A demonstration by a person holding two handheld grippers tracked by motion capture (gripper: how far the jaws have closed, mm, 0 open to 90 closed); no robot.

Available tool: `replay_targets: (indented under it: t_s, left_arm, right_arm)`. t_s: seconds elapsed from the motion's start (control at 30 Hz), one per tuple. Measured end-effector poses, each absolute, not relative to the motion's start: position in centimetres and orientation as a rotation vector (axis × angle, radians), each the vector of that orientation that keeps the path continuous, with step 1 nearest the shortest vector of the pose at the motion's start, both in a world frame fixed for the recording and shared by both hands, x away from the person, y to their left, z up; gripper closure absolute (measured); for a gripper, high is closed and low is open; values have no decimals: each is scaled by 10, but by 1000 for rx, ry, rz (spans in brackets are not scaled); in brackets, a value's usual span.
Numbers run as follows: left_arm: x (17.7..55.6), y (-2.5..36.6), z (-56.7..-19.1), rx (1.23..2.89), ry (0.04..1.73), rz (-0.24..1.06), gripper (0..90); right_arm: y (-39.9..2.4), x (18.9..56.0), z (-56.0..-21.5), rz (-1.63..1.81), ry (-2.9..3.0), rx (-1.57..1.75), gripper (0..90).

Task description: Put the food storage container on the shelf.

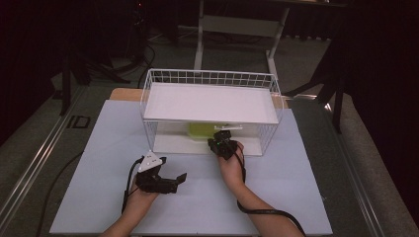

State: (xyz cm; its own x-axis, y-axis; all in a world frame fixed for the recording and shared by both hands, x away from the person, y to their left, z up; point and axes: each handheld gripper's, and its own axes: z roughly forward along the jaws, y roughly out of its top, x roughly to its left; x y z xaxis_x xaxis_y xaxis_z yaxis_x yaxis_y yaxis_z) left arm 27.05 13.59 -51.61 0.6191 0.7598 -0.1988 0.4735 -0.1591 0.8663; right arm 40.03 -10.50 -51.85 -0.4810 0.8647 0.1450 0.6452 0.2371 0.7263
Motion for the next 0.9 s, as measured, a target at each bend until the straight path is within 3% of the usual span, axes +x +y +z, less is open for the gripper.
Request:
replay_targets:
  t_s: [0.3, 0.6, 0.9]
  left_arm:
    - [270, 134, -518, 1817, 996, 337, 25]
    - [270, 134, -515, 1813, 983, 330, 25]
    - [270, 131, -506, 1823, 962, 334, 26]
  right_arm:
    - [-102, 403, -519, 1088, 2231, 1415, 870]
    - [-103, 377, -512, 1155, 2268, 1364, 847]
    - [-114, 349, -494, 1226, 2303, 1277, 625]
